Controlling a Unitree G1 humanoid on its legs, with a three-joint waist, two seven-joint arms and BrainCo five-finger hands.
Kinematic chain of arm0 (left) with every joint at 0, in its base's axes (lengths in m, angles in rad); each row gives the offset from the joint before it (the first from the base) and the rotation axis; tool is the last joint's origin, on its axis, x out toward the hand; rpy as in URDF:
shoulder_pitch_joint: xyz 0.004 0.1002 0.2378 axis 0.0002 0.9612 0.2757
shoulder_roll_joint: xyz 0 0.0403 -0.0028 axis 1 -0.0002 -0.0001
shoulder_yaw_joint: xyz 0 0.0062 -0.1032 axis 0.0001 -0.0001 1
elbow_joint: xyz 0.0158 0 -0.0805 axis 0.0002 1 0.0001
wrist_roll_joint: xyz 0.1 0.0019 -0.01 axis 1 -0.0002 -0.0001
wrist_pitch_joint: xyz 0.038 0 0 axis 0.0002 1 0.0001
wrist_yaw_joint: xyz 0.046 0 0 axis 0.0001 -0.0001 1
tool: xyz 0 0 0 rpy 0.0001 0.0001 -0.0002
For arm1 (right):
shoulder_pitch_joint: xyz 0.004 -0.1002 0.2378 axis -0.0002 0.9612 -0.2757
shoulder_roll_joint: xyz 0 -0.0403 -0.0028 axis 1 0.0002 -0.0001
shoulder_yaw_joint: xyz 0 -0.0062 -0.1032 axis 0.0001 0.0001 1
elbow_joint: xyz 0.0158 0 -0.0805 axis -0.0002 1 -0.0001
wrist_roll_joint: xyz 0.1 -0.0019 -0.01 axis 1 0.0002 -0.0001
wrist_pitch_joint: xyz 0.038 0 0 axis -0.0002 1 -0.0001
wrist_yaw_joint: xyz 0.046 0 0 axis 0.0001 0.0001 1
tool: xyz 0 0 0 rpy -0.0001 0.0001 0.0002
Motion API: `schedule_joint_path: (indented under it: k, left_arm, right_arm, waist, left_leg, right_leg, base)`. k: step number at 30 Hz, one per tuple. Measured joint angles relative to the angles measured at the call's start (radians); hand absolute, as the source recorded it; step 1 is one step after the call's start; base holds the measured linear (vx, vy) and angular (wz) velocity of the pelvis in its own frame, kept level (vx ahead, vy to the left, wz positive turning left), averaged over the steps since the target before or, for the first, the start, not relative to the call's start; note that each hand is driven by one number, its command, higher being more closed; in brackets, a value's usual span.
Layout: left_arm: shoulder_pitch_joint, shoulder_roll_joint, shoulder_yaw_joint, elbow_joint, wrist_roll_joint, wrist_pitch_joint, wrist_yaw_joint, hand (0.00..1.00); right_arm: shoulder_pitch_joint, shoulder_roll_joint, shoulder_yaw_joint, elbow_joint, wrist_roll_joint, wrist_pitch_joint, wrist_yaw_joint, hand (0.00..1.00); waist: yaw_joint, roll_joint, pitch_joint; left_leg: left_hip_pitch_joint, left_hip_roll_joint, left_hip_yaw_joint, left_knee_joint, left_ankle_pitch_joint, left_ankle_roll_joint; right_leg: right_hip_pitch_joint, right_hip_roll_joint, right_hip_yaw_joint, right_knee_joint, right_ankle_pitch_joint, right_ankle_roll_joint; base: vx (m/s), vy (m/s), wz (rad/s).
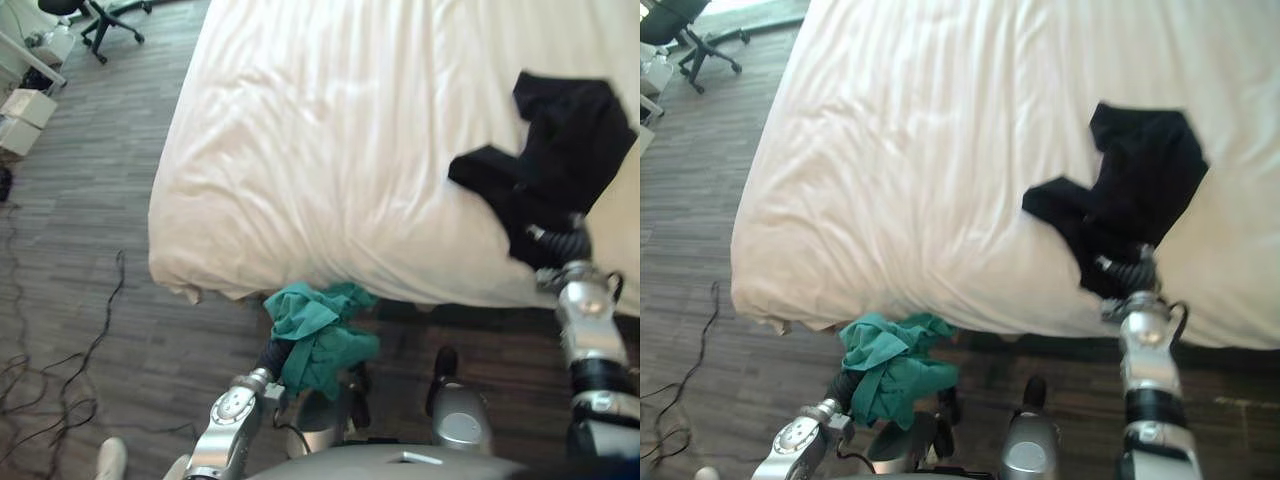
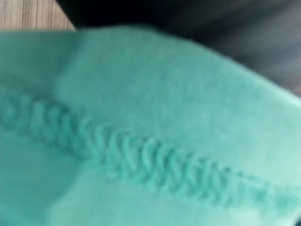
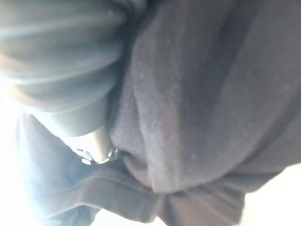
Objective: Tidy the bed and pick cloth on bed and put in laundry
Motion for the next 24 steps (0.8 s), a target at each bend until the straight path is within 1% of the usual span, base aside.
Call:
schedule_joint_path:
  k: [1,2,3,5,7,8,10,11,13,15,17,18,19,20,21,22,23,24]
  left_arm:
    - [0.008,-0.018,0.014,0.013,-0.023,-0.008,0.01,1.0]
    - [0.013,-0.026,0.018,0.018,-0.038,-0.013,0.017,1.0]
    - [0.018,-0.04,0.026,0.034,-0.054,-0.031,0.027,1.0]
    - [0.019,-0.046,0.026,0.055,-0.085,-0.045,0.028,1.0]
    - [0.016,-0.051,0.026,0.095,-0.086,-0.067,0.034,1.0]
    - [0.015,-0.052,0.023,0.109,-0.086,-0.07,0.04,1.0]
    - [0.015,-0.067,0.023,0.16,-0.087,-0.074,0.073,1.0]
    - [0.016,-0.068,0.023,0.171,-0.087,-0.074,0.076,1.0]
    - [0.02,-0.068,0.023,0.222,-0.092,-0.088,0.11,1.0]
    - [0.022,-0.068,0.024,0.242,-0.113,-0.101,0.115,1.0]
    - [0.025,-0.07,0.024,0.242,-0.125,-0.12,0.121,1.0]
    - [0.025,-0.072,0.024,0.242,-0.125,-0.129,0.138,1.0]
    - [0.025,-0.073,0.024,0.242,-0.125,-0.134,0.143,1.0]
    - [0.022,-0.073,0.024,0.242,-0.131,-0.148,0.16,1.0]
    - [0.018,-0.076,0.023,0.243,-0.134,-0.153,0.161,1.0]
    - [-0.006,-0.075,0.022,0.245,-0.134,-0.158,0.171,1.0]
    - [-0.024,-0.076,0.022,0.248,-0.134,-0.166,0.178,1.0]
    - [-0.024,-0.074,0.024,0.247,-0.135,-0.172,0.18,1.0]
  right_arm:
    - [0.052,0.042,0.008,-0.002,0.005,-0.012,0.012,1.0]
    - [0.077,0.06,0.017,-0.003,0.01,-0.016,0.016,1.0]
    - [0.123,0.092,0.035,-0.006,0.036,-0.023,0.038,1.0]
    - [0.172,0.127,0.059,-0.005,0.076,-0.027,0.073,1.0]
    - [0.204,0.163,0.077,0.013,0.118,-0.027,0.104,1.0]
    - [0.208,0.169,0.077,0.019,0.124,-0.026,0.11,1.0]
    - [0.228,0.172,0.085,0.047,0.133,-0.027,0.139,1.0]
    - [0.232,0.172,0.085,0.056,0.14,-0.028,0.148,1.0]
    - [0.241,0.19,0.085,0.086,0.153,-0.031,0.183,1.0]
    - [0.256,0.2,0.086,0.088,0.152,-0.031,0.196,1.0]
    - [0.28,0.211,0.092,0.088,0.152,-0.037,0.199,1.0]
    - [0.294,0.231,0.099,0.088,0.152,-0.038,0.199,1.0]
    - [0.3,0.236,0.101,0.086,0.152,-0.038,0.199,1.0]
    - [0.327,0.252,0.108,0.078,0.155,-0.04,0.201,1.0]
    - [0.338,0.261,0.111,0.073,0.157,-0.04,0.201,1.0]
    - [0.367,0.275,0.112,0.053,0.166,-0.04,0.201,1.0]
    - [0.383,0.278,0.117,0.048,0.183,-0.038,0.201,1.0]
    - [0.388,0.28,0.121,0.043,0.192,-0.036,0.2,1.0]
  waist:
    - [0.0,-0.015,-0.028]
    - [0.001,-0.021,-0.042]
    - [0.0,-0.029,-0.062]
    - [-0.007,-0.035,-0.083]
    - [-0.025,-0.039,-0.095]
    - [-0.025,-0.04,-0.095]
    - [-0.025,-0.045,-0.115]
    - [-0.023,-0.048,-0.12]
    - [-0.023,-0.064,-0.137]
    - [-0.023,-0.074,-0.143]
    - [-0.021,-0.088,-0.147]
    - [-0.022,-0.098,-0.148]
    - [-0.021,-0.101,-0.15]
    - [-0.023,-0.112,-0.171]
    - [-0.025,-0.112,-0.175]
    - [-0.035,-0.124,-0.182]
    - [-0.04,-0.127,-0.185]
    - [-0.04,-0.137,-0.188]
  left_leg:
    - [0.02,0.004,0.001,-0.003,-0.008,-0.01]
    - [0.027,0.006,0.002,-0.004,-0.011,-0.013]
    - [0.044,0.009,0.002,-0.009,-0.016,-0.016]
    - [0.056,0.012,0.002,-0.009,-0.024,-0.017]
    - [0.066,0.013,0.002,-0.01,-0.024,-0.018]
    - [0.072,0.013,0.002,-0.01,-0.024,-0.018]
    - [0.079,0.013,0.001,-0.01,-0.024,-0.018]
    - [0.081,0.014,0.001,-0.011,-0.024,-0.018]
    - [0.091,0.014,-0.004,-0.015,-0.024,-0.018]
    - [0.09,0.014,-0.01,-0.016,-0.025,-0.017]
    - [0.087,0.008,-0.035,-0.016,-0.029,-0.008]
    - [0.085,0.001,-0.06,-0.017,-0.028,-0.005]
    - [0.081,-0.005,-0.066,-0.017,-0.027,-0.003]
    - [0.044,-0.013,-0.132,-0.017,-0.024,0.01]
    - [0.027,-0.018,-0.158,-0.017,-0.022,0.016]
    - [-0.008,-0.037,-0.228,-0.017,-0.019,0.022]
    - [-0.038,-0.051,-0.287,-0.017,-0.01,0.034]
    - [-0.045,-0.06,-0.306,-0.017,-0.007,0.037]
  right_leg:
    - [0.029,0.008,-0.002,-0.018,0.0,0.0]
    - [0.041,0.011,-0.004,-0.027,0.0,0.0]
    - [0.058,0.017,-0.006,-0.043,0.0,0.001]
    - [0.083,0.023,-0.008,-0.061,0.001,0.001]
    - [0.105,0.026,-0.02,-0.076,0.001,0.001]
    - [0.113,0.026,-0.02,-0.08,0.001,0.002]
    - [0.132,0.028,-0.032,-0.091,0.001,0.002]
    - [0.137,0.03,-0.034,-0.095,0.001,0.002]
    - [0.163,0.032,-0.055,-0.108,0.0,0.003]
    - [0.168,0.032,-0.073,-0.109,-0.003,0.006]
    - [0.173,0.025,-0.104,-0.088,-0.022,0.009]
    - [0.171,0.014,-0.12,-0.057,-0.04,0.01]
    - [0.167,0.01,-0.123,-0.044,-0.049,0.012]
    - [0.135,0.005,-0.105,0.032,-0.096,0.009]
    - [0.12,0.006,-0.069,0.053,-0.11,-0.001]
    - [0.103,0.017,0.066,0.079,-0.127,-0.015]
    - [0.095,0.024,0.154,0.093,-0.144,-0.021]
    - [0.097,0.021,0.174,0.093,-0.16,-0.02]
  base:
    - [0.16,-0.064,0.03]
    - [0.14,-0.048,-0.03]
    - [0.12,-0.034,-0.04]
    - [0.12,-0.026,-0.02]
    - [0.1,-0.015,0.08]
    - [0.04,-0.007,0.06]
    - [0.03,-0.008,0.1]
    - [0.02,-0.011,0.14]
    - [-0.01,-0.016,0.2]
    - [-0.03,-0.007,0.29]
    - [-0.04,0.007,0.44]
    - [-0.02,0.012,0.43]
    - [-0.01,-0.002,0.71]
    - [0.01,-0.02,0.75]
    - [0.03,-0.007,1.41]
    - [0.04,0.02,1.73]
    - [0.04,0.026,1.8]
    - [0.05,-0.017,1.45]
